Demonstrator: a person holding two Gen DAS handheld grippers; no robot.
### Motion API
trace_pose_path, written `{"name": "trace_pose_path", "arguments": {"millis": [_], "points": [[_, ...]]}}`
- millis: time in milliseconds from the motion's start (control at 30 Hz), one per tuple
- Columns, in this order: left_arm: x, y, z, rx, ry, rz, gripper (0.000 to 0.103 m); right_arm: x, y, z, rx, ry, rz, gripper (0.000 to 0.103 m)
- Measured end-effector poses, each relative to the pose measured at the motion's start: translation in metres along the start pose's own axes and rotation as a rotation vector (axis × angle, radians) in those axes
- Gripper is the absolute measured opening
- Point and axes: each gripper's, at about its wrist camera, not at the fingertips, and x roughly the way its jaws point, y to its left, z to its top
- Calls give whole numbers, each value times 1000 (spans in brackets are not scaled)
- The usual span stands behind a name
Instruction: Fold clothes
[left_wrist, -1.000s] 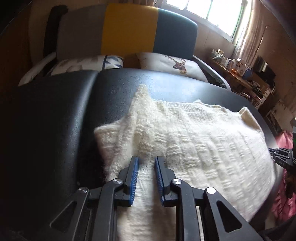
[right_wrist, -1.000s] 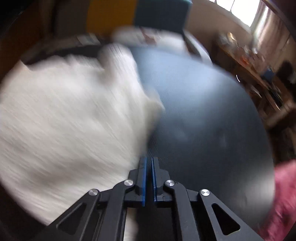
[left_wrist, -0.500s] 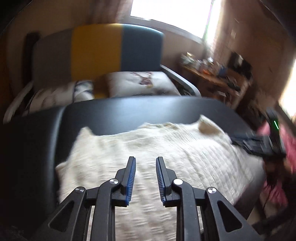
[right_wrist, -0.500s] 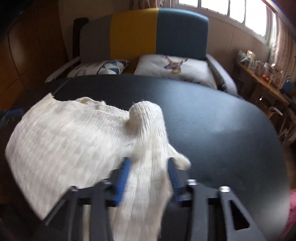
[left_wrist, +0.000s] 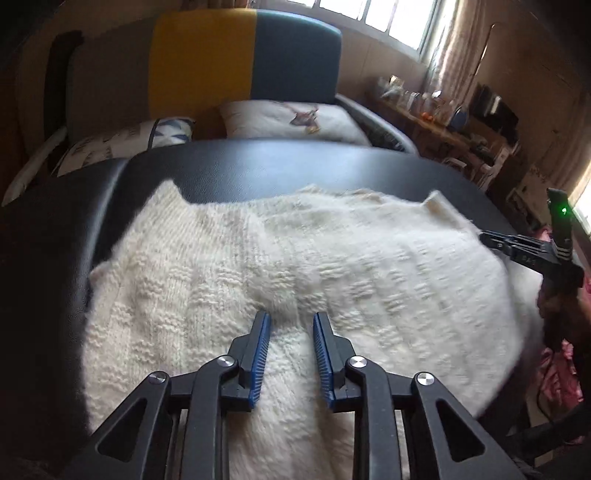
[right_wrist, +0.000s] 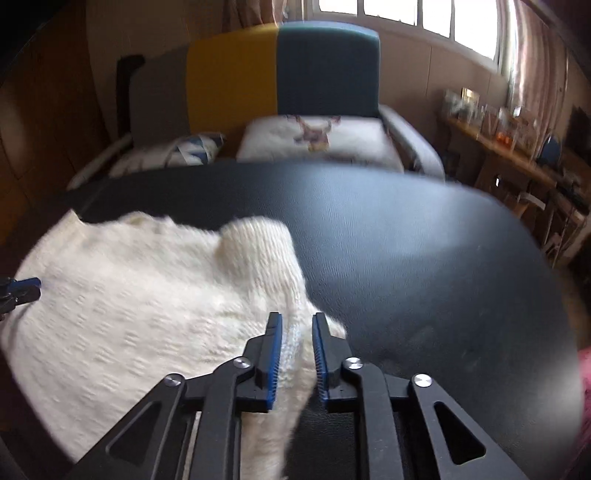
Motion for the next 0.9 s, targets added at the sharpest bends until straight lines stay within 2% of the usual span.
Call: {"name": "trace_pose_path", "arguments": {"millis": [100, 133, 167, 200, 300, 467, 633, 700, 733, 767, 833, 900], "points": [[-28, 23, -7, -119, -34, -10, 24, -21, 18, 7, -14, -59, 67, 40], [-38, 33, -13, -158, -55, -11, 25, -28, 24, 8, -17, -75, 105, 54], [-48, 42, -19, -197, -78, -11, 25, -31, 35, 6, -28, -85, 147, 63], [-60, 55, -27, -230, -111, 4, 25, -32, 47, 4, -48, -85, 177, 64], [-66, 79, -27, -226, -108, 7, 28, -26, 79, -4, -110, -61, 215, 64], [-74, 115, -25, -208, -90, 7, 35, -3, 96, -10, -102, 9, 190, 64], [-29, 108, 7, -127, -6, -30, 36, 13, 89, -16, -57, 58, 201, 69], [-13, 102, 19, -117, 39, -62, 32, 14, 88, -17, -42, 54, 215, 70], [-8, 99, 22, -111, 46, -61, 15, 16, 86, -18, -29, 53, 225, 71], [-5, 103, 20, -139, 50, -38, 5, 17, 84, -20, -21, 49, 231, 71], [2, 115, 14, -214, 59, 16, 5, 19, 81, -26, -12, 26, 236, 71], [1, 131, 3, -334, 24, -37, 6, 19, 82, -31, 9, -7, 232, 71]]}}
